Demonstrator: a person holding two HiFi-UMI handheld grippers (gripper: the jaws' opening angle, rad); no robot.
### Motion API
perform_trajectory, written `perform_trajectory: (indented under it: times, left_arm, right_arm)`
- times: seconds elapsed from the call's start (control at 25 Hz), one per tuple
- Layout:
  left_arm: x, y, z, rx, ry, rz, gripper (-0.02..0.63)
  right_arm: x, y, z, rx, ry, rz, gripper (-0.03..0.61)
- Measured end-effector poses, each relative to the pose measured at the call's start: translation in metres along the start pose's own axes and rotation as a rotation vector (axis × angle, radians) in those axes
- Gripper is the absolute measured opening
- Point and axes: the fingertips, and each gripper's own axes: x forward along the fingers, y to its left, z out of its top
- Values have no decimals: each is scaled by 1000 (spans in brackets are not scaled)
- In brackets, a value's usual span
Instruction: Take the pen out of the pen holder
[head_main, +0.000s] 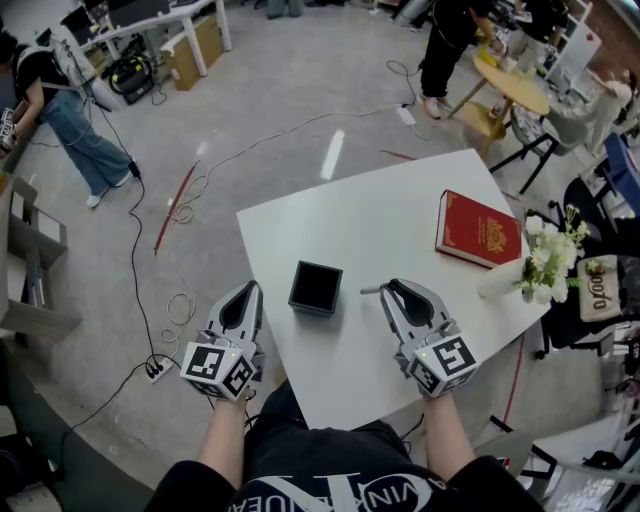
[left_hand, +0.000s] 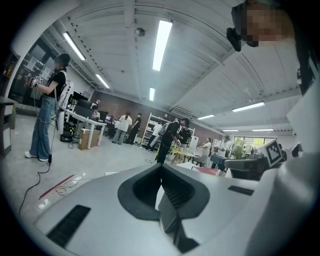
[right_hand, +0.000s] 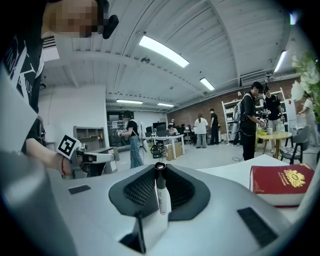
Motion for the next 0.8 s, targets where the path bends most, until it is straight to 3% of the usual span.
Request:
perform_trajectory:
  times: [0.8]
  left_arm:
    - [-1, 3, -4, -5, 7, 6, -12]
  right_arm:
    - [-1, 0, -5, 10, 10, -5, 77]
